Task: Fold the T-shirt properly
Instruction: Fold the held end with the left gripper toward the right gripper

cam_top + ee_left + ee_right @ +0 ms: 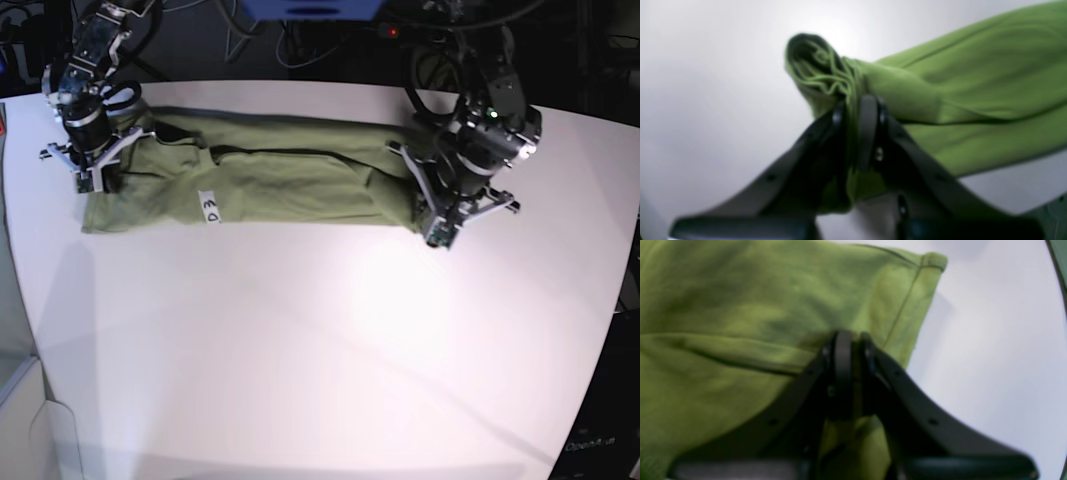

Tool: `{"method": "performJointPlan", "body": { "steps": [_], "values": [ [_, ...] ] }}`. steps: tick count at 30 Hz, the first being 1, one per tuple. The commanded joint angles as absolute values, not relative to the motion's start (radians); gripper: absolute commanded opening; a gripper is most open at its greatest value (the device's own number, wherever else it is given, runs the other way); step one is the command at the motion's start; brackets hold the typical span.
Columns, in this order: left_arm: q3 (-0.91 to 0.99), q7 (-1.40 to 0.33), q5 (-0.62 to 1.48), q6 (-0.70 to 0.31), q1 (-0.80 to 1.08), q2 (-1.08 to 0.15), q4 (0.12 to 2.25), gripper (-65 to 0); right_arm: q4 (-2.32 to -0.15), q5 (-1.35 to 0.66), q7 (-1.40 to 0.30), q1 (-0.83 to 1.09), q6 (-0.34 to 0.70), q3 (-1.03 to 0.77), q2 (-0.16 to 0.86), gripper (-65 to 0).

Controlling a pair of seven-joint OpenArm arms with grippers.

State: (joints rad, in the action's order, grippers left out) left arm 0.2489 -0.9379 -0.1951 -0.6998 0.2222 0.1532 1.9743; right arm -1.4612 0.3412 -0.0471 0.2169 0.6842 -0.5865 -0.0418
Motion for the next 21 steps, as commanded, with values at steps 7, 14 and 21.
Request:
{"method": "performJointPlan", "body": {
  "steps": [7, 14, 21],
  "values": [
    [0.061, -0.912, -0.18, -0.698, 0.249, 0.157, 1.997, -64.3, -1.46, 0.375, -0.094, 0.223, 0.698, -0.584, -0.042, -60.8],
    [0.019, -0.912, -0.18, -0.698, 0.249, 0.157, 1.997, -64.3, -1.46, 0.375, -0.094, 0.22, 0.698, -0.584, -0.042, -60.8],
    [0.019, -0.921, -0.18, -0.698, 0.248, 0.157, 1.997, -64.3, -1.46, 0.375, -0.094, 0.222, 0.698, -0.584, -0.042, -60.8]
  ]
}}
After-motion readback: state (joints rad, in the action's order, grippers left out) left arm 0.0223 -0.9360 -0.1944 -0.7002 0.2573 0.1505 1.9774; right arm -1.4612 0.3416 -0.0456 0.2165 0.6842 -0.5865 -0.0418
